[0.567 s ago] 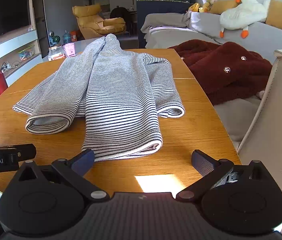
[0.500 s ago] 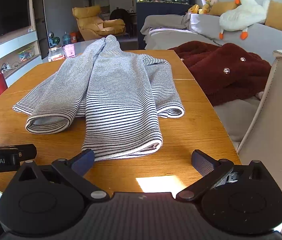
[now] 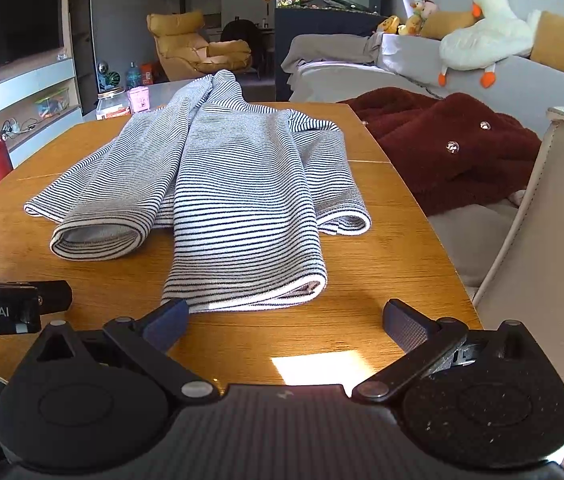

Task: Fold clothes

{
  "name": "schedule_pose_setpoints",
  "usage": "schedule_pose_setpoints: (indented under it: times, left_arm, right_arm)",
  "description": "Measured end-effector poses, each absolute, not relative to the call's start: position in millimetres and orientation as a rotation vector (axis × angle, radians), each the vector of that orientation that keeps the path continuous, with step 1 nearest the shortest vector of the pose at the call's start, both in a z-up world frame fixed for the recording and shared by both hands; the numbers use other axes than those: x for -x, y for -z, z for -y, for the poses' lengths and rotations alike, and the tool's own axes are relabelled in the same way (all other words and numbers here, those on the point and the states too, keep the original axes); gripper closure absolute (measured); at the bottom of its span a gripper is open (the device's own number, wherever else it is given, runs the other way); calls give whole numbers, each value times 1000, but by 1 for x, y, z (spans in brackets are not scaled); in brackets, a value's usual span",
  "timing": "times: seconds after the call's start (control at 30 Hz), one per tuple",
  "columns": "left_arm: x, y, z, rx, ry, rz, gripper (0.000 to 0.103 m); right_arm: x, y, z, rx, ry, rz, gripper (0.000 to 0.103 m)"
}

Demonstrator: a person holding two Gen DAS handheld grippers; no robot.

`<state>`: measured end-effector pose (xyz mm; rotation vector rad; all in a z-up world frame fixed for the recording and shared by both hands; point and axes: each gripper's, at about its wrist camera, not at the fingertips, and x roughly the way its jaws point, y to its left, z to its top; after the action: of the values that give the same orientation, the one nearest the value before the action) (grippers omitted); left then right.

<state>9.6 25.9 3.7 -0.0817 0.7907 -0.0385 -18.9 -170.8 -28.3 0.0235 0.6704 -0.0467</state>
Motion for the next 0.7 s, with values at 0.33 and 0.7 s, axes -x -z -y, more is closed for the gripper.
schedule_pose_setpoints:
  times: [0.33, 0.7]
  left_arm:
    - [-8, -5, -25, 63, 29, -786, 0]
    - [-14, -9, -47, 83, 21, -790, 0]
  right_arm:
    - [20, 29, 169, -25, 48, -666, 0]
    - [19, 30, 167, -27, 52, -660, 0]
